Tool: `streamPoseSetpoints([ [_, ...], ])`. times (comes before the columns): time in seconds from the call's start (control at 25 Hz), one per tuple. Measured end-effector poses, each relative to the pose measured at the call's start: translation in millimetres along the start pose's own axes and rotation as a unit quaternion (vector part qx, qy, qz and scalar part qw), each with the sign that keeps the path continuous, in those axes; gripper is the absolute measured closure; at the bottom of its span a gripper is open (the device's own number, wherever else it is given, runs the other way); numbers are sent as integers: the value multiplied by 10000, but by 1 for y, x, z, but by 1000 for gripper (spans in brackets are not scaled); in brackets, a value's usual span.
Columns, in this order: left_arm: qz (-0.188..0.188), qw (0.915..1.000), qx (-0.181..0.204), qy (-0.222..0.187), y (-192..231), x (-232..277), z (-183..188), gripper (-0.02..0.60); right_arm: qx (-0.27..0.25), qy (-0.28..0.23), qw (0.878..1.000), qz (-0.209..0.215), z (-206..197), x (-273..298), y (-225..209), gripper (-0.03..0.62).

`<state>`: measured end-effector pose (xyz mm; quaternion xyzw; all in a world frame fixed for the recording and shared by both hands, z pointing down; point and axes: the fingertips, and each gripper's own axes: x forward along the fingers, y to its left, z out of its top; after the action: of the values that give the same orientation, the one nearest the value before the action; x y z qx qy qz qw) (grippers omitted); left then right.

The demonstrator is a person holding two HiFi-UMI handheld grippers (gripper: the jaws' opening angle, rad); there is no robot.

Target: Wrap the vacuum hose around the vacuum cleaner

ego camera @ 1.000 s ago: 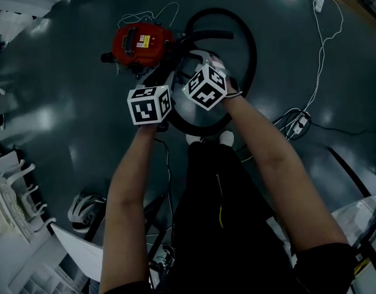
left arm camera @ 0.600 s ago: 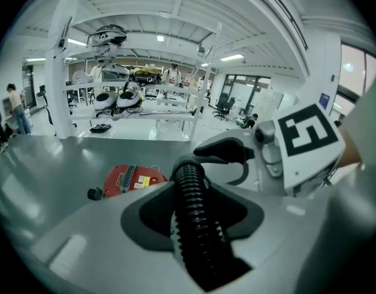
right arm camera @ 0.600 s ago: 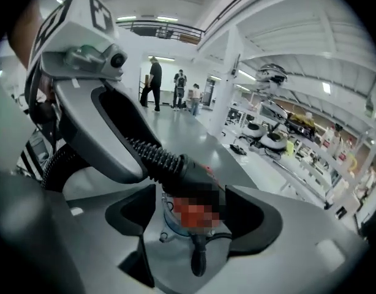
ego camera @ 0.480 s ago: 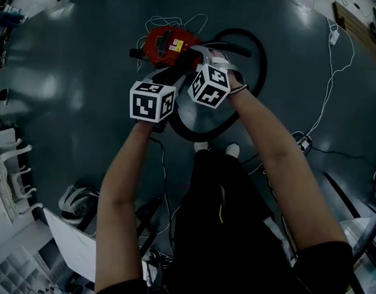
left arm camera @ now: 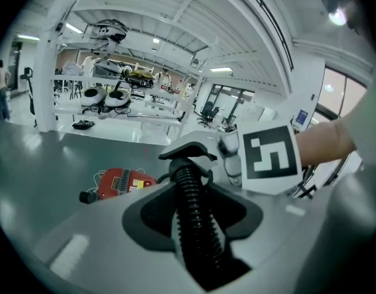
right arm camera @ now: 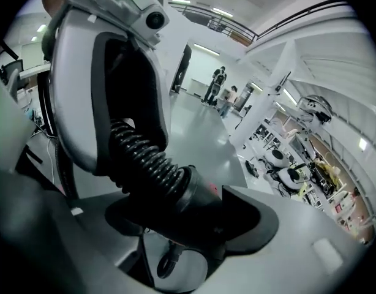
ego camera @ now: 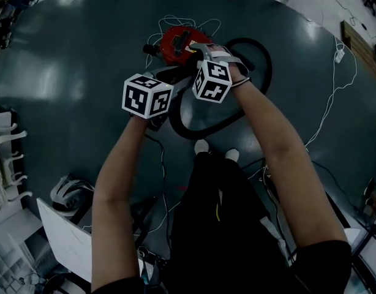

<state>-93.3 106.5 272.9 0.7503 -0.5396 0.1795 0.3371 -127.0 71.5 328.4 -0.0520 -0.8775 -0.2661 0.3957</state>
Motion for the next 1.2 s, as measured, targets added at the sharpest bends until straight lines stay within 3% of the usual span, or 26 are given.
streamPoseSetpoints([
  [0.24,-493,9987,-84,-97,-1,-4,-2,423,-311,240,9990,195,-2,3,6,275],
  [0.4,-667,9974,216,-156,-3,-4,-1,412,-271,257,9991,213,-3,4,6,279],
  [0.52,-631,9963,503,-298,-2,-3,2,398,-153,277,9992,226,-5,4,5,281],
  [0.8,-434,9944,714,-653,-3,-9,11,267,-37,274,9994,184,-6,-6,-10,281],
  [0.92,-328,9928,812,-823,-7,-24,6,261,30,275,9995,120,0,-12,-20,280],
  [1.2,-196,9948,310,-947,-15,-45,-30,221,384,481,9981,-49,11,-25,-46,279],
])
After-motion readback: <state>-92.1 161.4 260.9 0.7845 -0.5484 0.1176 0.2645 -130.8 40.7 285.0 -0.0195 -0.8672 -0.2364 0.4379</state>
